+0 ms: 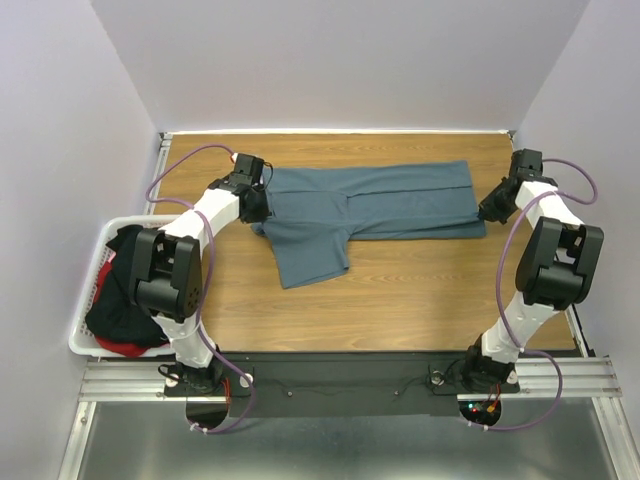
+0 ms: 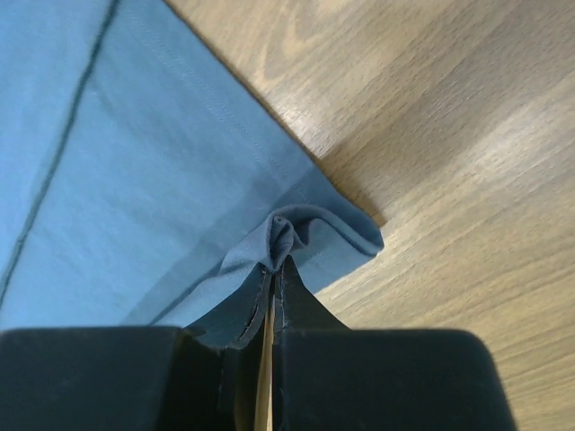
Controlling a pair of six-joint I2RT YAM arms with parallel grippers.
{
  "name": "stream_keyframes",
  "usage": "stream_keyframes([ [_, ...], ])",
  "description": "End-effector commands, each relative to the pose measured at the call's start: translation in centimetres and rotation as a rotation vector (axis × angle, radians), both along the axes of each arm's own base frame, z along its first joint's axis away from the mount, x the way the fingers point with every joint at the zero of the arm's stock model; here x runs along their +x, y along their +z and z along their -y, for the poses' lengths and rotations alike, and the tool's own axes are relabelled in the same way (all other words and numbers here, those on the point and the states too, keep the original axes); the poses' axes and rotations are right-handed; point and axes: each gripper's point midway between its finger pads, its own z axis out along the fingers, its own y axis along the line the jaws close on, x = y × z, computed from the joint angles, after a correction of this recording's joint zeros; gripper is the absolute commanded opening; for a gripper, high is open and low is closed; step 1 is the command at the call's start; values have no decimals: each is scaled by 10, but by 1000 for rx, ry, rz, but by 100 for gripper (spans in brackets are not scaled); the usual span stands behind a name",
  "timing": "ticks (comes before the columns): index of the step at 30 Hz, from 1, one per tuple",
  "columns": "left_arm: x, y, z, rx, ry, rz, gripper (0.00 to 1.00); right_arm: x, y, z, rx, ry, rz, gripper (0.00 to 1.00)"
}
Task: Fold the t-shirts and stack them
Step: Fold the tshirt
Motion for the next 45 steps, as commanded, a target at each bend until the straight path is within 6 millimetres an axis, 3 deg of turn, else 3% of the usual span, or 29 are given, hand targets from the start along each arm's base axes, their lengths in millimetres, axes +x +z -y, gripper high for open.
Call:
stream_keyframes([
  [1, 12, 4, -6, 26, 0, 27, 0, 18, 11, 12, -22, -4, 45, 1],
  [13, 22, -3, -6, 31, 10, 44, 0, 39, -2, 16, -13, 6, 43, 1],
  [25, 34, -16, -2, 31, 11, 46, 0, 39, -32, 16, 6, -1, -5, 2],
  [27, 37, -12, -2, 28, 12, 56, 9, 41, -31, 12, 24, 17, 3, 9],
  [28, 39, -8, -1, 24, 14, 68, 22, 41, -27, 12, 22, 23, 10, 11],
  [30, 39, 0, -1, 20, 11, 84, 37, 44, -19, 9, 22, 43, 32, 25],
  [31, 39, 10, -1, 15, 11, 107, 53, 46, -7, 8, 12, 61, 57, 31],
  [33, 36, 20, -2, 11, 17, 127, 67, 46, 7, 3, 0, 87, 86, 48],
  [34, 29, 30, -2, 6, 16, 143, 76, 46, 21, -4, -17, 118, 114, 52],
  [35, 24, 33, -2, 6, 16, 147, 78, 44, 28, -10, -22, 135, 125, 55],
  [36, 12, 36, -2, 9, 11, 147, 80, 43, 32, -23, -23, 172, 133, 61],
  [39, -13, 35, 8, 4, -12, 128, 80, 31, 46, -51, -24, 253, 160, 68],
  [41, -40, 30, 14, 0, -39, 102, 80, 19, 42, -84, -7, 335, 149, 71],
  [42, -49, 26, 17, -7, -40, 88, 80, 14, 51, -98, 3, 367, 170, 73],
  [45, -89, 3, 33, -10, -97, 8, 80, -6, 46, -155, 70, 495, 170, 73],
])
